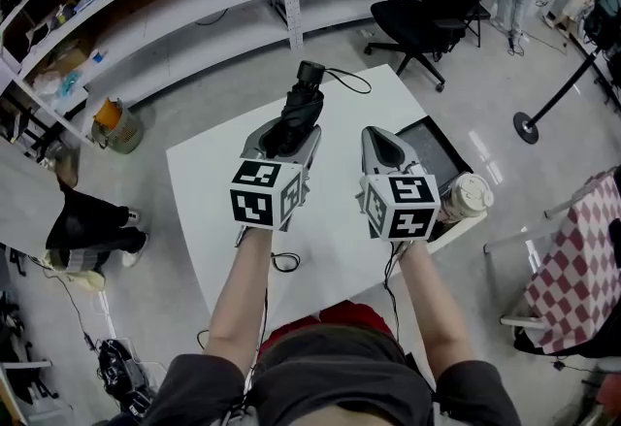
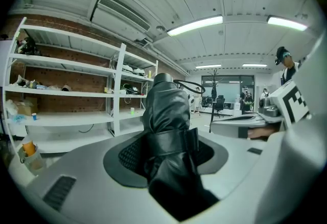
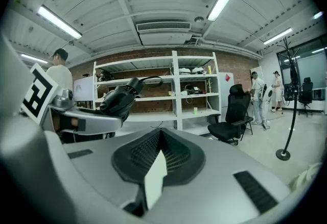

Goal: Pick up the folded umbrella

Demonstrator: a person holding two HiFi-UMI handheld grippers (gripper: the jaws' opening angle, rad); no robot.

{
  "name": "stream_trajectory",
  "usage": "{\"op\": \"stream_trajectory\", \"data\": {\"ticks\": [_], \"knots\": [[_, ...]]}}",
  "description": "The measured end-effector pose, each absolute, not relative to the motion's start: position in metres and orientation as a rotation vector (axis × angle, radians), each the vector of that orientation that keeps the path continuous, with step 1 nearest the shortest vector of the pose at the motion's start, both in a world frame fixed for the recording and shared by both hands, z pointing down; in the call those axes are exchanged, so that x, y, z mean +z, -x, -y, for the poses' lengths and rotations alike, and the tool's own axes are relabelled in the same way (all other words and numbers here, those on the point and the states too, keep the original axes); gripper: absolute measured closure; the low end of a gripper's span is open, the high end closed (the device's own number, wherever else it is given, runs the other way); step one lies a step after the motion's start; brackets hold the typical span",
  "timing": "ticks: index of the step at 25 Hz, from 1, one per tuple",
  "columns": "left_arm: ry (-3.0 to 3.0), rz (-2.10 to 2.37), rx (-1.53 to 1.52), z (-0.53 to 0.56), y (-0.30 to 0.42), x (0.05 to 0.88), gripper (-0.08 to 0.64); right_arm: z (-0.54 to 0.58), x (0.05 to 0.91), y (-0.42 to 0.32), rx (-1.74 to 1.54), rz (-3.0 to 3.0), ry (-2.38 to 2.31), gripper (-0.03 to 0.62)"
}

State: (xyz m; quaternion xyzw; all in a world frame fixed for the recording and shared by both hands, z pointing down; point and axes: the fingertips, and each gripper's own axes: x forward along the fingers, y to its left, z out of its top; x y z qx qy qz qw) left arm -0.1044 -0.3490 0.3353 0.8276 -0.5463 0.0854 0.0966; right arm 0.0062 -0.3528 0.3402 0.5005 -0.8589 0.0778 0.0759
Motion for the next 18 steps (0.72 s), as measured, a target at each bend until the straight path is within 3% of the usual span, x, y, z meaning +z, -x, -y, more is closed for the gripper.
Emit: {"op": "stream_trajectory", "data": {"ticks": [18], "knots": [[-2.462,1.705,0.1,0.3,0.129,0.299,0.334,0.319,0.309,0.011,0.142,2.648,-1.463,0.575]]}}
